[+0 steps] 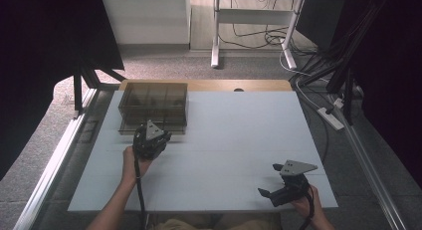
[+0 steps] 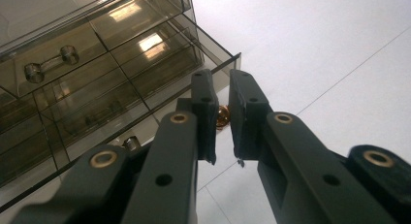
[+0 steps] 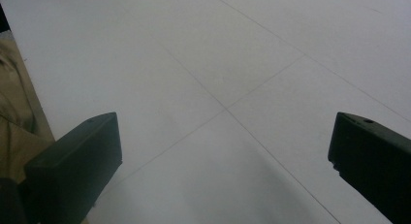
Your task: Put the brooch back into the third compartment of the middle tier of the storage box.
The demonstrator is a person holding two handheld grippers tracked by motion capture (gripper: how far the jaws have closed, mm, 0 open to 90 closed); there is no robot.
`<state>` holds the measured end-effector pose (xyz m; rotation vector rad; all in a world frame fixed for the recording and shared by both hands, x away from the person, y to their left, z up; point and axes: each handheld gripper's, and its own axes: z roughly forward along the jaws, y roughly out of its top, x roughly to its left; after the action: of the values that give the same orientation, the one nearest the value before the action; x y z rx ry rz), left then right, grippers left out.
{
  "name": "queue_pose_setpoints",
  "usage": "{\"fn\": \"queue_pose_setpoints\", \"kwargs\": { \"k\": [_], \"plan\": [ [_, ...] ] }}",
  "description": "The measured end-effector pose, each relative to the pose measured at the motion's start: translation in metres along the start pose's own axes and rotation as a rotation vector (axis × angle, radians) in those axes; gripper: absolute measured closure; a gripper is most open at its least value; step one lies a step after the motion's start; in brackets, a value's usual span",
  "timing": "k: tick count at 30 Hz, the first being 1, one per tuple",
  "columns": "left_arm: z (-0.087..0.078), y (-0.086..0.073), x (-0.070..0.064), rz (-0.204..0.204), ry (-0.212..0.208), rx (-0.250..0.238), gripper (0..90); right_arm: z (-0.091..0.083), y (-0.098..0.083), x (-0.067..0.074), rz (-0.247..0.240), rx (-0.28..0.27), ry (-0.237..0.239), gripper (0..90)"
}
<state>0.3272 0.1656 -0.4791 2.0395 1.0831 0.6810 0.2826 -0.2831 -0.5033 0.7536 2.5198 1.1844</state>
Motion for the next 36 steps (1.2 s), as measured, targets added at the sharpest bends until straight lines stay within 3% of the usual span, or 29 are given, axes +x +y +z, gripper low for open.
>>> {"fn": "queue_pose_setpoints", "kwargs": {
  "k": [19,36],
  "plan": [
    [0.002,0.003,0.004,-0.011,0.006,-0.008,81.7,0.000,0.000,0.000,0.001,0.000,0.001,0.0],
    [0.008,0.008,0.017,-0.040,0.015,-0.004,81.7,0.000,0.000,0.000,0.002,-0.001,0.000,0.0]
  ]
}}
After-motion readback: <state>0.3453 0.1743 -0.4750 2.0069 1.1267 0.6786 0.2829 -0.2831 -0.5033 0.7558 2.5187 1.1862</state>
